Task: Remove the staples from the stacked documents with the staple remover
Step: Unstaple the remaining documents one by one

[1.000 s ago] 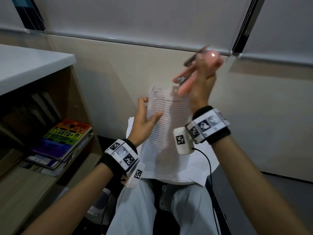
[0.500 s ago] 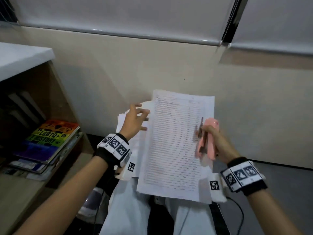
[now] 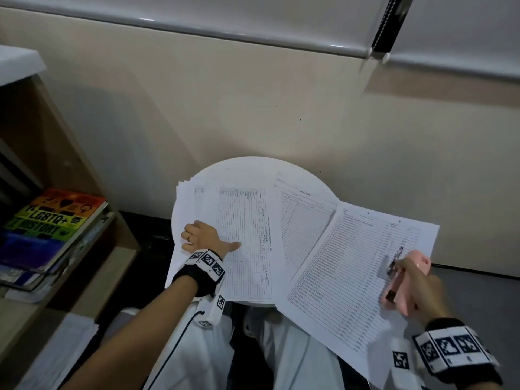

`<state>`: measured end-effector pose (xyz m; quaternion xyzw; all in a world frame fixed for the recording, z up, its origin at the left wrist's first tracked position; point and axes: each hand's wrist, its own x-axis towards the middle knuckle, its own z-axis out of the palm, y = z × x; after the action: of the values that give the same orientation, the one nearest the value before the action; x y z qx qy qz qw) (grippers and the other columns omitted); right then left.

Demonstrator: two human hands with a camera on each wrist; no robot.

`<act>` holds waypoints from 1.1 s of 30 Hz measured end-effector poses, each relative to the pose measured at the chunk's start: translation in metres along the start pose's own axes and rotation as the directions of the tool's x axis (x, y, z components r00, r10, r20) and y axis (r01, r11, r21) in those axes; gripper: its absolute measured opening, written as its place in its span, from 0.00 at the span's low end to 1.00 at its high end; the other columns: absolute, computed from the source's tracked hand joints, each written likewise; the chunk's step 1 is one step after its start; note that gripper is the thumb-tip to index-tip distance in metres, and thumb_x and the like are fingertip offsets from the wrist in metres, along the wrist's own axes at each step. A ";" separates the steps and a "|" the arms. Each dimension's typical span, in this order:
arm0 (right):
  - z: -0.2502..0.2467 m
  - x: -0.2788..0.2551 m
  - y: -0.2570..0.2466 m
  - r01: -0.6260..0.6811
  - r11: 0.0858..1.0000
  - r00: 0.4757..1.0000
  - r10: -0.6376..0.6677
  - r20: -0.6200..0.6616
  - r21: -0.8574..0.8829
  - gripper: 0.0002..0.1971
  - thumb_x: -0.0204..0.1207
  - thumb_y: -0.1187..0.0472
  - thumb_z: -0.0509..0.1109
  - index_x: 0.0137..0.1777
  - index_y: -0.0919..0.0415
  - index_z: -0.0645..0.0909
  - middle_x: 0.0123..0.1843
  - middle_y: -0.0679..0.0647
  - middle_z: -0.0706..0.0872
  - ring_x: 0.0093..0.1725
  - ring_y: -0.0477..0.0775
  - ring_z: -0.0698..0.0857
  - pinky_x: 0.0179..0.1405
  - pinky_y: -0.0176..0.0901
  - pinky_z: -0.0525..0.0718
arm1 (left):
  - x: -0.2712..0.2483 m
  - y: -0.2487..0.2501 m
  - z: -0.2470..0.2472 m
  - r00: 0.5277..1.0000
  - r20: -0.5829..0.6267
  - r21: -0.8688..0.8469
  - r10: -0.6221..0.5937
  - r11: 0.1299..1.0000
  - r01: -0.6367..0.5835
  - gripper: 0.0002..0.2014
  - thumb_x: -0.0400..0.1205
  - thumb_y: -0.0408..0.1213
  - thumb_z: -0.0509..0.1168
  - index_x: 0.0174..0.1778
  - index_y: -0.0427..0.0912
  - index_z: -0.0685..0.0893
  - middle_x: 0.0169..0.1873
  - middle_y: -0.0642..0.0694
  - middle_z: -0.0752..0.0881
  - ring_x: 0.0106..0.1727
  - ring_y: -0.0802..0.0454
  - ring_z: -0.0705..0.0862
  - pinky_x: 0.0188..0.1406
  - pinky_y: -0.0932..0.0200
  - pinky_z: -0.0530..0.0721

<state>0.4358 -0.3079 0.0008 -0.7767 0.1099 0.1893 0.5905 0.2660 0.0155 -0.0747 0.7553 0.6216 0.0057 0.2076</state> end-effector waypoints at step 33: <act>0.147 0.047 -0.036 0.071 0.957 0.997 -0.068 0.021 -0.280 0.28 0.72 0.50 0.74 0.66 0.64 0.71 0.62 0.62 0.76 0.59 0.60 0.77 0.59 0.50 0.76 | -0.022 -0.077 -0.090 0.894 -0.009 -0.961 0.447 0.243 -0.131 0.18 0.84 0.30 0.59 0.71 0.40 0.75 0.61 0.47 0.86 0.60 0.49 0.86 0.58 0.55 0.87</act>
<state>0.4687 -0.1544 -0.0217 -0.8549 0.0513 0.1862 0.4815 0.1650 0.0336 -0.0118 0.5812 0.3109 0.3059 0.6870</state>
